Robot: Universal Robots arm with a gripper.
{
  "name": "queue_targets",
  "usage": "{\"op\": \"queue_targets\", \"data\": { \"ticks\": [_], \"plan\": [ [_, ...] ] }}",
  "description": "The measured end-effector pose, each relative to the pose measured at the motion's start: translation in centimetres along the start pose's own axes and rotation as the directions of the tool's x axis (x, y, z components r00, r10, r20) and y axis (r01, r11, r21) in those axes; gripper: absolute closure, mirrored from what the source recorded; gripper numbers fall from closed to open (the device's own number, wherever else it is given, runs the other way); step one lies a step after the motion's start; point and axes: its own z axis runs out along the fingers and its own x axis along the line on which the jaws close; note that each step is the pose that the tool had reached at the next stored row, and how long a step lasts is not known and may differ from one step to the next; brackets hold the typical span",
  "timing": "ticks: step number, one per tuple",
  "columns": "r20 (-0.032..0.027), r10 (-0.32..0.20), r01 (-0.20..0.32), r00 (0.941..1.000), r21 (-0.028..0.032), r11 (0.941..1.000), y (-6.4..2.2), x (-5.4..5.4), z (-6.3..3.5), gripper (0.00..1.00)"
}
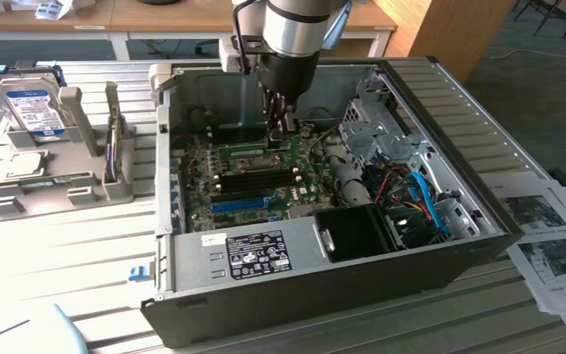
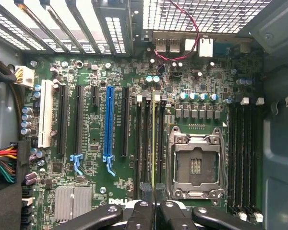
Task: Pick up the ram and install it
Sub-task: 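Pick up the ram and move it above insertion slot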
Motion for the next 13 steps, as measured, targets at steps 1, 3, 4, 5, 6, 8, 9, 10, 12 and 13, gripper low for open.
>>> {"op": "queue_targets", "data": {
  "ticks": [1,3,4,5,6,8,9,10,12,13],
  "plan": [
    [0.0000,0.000,0.000,1.0000,0.0000,1.0000,0.00,0.00,0.00,0.89],
    [-0.0001,0.000,0.000,1.0000,0.0000,1.0000,0.00,0.00,0.00,0.89],
    [-0.0002,0.000,0.000,1.0000,0.0000,1.0000,0.00,0.01,0.02,0.89],
    [0.0000,0.000,0.000,1.0000,0.0000,1.0000,-0.01,0.01,0.07,0.89],
    [0.0000,0.000,0.000,1.0000,0.0000,1.0000,-0.01,0.01,0.14,0.89],
    [0.0000,0.000,0.000,1.0000,0.0000,1.0000,-0.02,0.01,0.30,0.89],
    [-0.0001,0.000,0.000,1.0000,0.0000,1.0000,-0.02,0.01,0.38,0.89],
    [-0.0001,0.000,0.000,1.0000,0.0000,1.0000,-0.03,0.02,0.48,0.89],
    [0.0001,0.000,0.000,1.0000,0.0000,1.0000,-0.03,0.02,0.67,0.89],
    [-0.0001,0.000,0.000,1.0000,0.0000,1.0000,-0.04,0.02,0.75,0.89]
  ]
}}
